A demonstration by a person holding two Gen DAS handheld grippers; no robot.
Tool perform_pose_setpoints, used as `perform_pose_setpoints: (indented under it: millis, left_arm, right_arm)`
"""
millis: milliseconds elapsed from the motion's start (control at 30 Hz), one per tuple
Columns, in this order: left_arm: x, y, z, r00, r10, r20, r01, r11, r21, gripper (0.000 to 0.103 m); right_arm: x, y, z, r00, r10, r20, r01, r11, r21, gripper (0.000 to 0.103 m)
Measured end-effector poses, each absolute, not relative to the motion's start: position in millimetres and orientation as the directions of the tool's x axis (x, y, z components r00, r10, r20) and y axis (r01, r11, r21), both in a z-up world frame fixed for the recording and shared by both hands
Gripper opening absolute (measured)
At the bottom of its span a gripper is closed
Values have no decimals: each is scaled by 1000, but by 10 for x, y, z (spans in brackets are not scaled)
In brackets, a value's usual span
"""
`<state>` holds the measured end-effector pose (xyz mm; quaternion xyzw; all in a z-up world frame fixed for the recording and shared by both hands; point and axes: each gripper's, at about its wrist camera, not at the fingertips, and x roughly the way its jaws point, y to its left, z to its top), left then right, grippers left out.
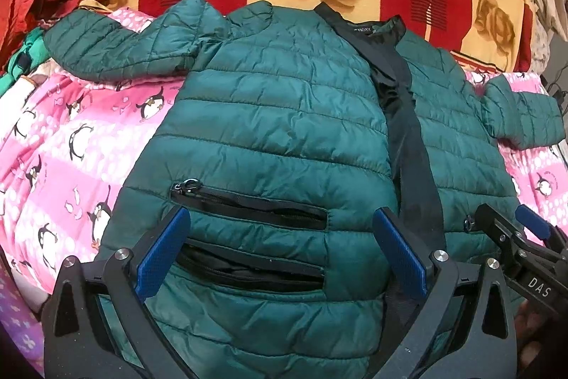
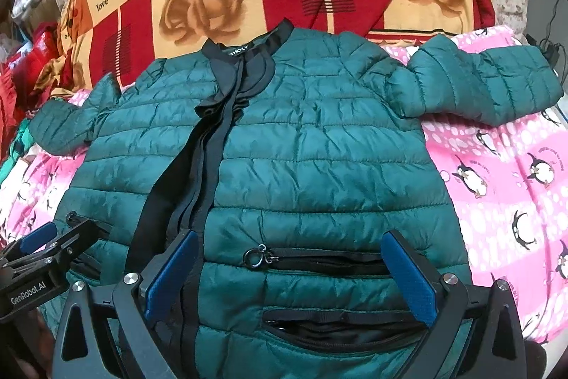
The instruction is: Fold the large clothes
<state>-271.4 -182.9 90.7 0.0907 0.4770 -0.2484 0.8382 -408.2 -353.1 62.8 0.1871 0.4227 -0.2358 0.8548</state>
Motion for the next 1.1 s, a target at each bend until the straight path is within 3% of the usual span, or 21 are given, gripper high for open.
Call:
perform_pose_setpoints:
  millis: [267, 1100]
  left_arm:
    - [-2711, -1826, 890, 408, -341, -847, 509, 855, -99, 103]
    - [-2729, -1842, 876, 421, -330, -845, 515, 854, -77, 103]
  right_arm:
    - [-4066, -3566, 614, 522, -190, -831, 559, 812, 165, 103]
    - [-4071, -3588, 603, 543, -234, -806, 563, 814, 144, 103]
